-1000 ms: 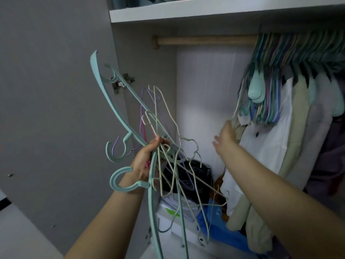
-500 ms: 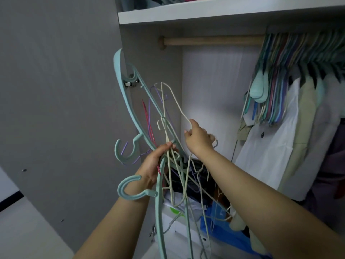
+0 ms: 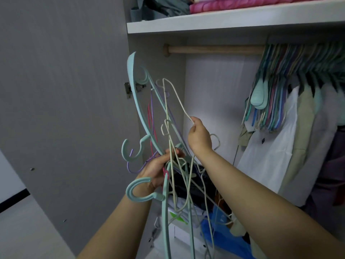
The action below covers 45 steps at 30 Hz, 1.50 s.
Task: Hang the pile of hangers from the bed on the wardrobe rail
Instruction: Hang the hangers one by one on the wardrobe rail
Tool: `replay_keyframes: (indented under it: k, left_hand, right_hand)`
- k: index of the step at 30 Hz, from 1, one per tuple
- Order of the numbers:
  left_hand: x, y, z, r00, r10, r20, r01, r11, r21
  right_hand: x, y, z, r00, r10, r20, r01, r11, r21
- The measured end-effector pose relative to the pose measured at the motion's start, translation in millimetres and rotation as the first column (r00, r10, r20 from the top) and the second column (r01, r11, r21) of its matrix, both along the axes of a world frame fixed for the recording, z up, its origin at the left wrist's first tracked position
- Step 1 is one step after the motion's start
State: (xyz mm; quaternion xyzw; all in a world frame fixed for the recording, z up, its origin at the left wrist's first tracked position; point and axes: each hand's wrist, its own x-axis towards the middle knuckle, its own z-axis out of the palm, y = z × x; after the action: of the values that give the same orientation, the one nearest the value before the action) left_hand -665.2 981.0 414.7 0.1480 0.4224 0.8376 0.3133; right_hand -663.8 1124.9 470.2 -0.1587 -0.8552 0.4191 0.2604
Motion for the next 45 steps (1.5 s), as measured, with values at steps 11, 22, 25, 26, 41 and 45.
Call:
replay_keyframes:
  k: [11,22,25,26,41,45]
  left_hand:
    - [2,-1,6,0.993,0.026,-0.118,-0.030,0.999,-0.027]
    - [2,-8,13,0.951,-0.046,-0.305,0.026,0.997,-0.068]
    - [0,-4,10,0.956,-0.014,-0.293,-0.012,0.996,-0.086]
    - [-2,-2,9,0.964,-0.011,-0.267,-0.013,0.996,-0.087]
    - [-13,-10,-1,0.971,-0.013,-0.237,-0.043,0.972,-0.230]
    - [-16,-16,-4,0.990,0.002,-0.144,-0.023,0.989,-0.145]
  right_hand:
    - [9,-3,20,0.998,0.019,0.062,-0.022,0.998,0.055]
    - [14,10,44,0.999,-0.002,-0.047,0.017,0.947,0.321]
    - [11,8,49,0.999,0.017,0.029,-0.023,0.969,0.244]
    - [10,5,49,0.999,0.018,0.051,-0.029,0.977,0.209]
    - [5,13,76,0.974,-0.118,-0.196,0.149,0.977,0.151]
    - [3,46,78,0.983,-0.101,-0.155,0.128,0.976,0.177]
